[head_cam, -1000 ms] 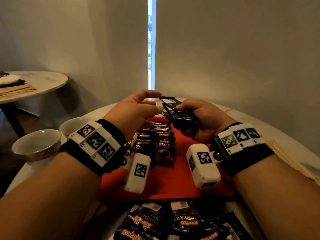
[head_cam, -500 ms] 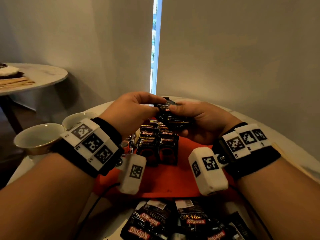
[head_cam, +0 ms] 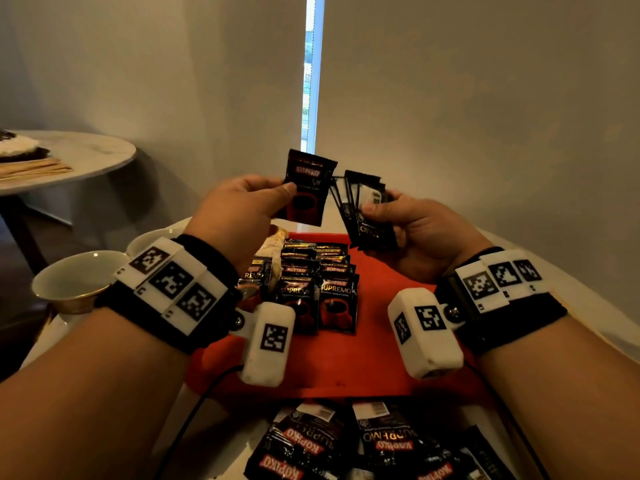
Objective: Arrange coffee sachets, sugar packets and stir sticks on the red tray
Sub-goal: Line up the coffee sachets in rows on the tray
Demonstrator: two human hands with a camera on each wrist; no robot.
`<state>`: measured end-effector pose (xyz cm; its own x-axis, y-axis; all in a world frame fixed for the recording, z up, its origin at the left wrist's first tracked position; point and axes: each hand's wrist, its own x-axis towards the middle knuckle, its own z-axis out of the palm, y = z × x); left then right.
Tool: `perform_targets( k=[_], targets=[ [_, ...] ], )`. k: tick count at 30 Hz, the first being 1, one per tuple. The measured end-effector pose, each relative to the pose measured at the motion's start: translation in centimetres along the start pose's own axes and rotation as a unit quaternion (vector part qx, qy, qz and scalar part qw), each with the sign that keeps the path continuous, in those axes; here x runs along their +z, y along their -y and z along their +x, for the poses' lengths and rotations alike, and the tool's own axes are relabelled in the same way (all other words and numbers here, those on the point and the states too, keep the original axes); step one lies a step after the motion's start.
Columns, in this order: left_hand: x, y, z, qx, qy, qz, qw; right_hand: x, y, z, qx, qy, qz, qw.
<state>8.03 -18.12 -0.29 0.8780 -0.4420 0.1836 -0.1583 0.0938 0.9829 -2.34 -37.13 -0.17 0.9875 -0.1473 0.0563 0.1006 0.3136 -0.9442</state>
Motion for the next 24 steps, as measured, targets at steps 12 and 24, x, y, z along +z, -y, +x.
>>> perform_targets(
  k=[12, 24],
  targets=[
    [0.2, 0.5, -0.2, -0.054, 0.065, -0.006, 0.996, 0.9, -1.0, 0.7, -0.005, -0.008, -0.051, 0.999],
    [-0.7, -0.1, 0.0, -0.062, 0.044, 0.062, 0.995, -0.5, -1.3, 1.0, 0.020, -0.036, -0.073, 0.996]
  ],
)
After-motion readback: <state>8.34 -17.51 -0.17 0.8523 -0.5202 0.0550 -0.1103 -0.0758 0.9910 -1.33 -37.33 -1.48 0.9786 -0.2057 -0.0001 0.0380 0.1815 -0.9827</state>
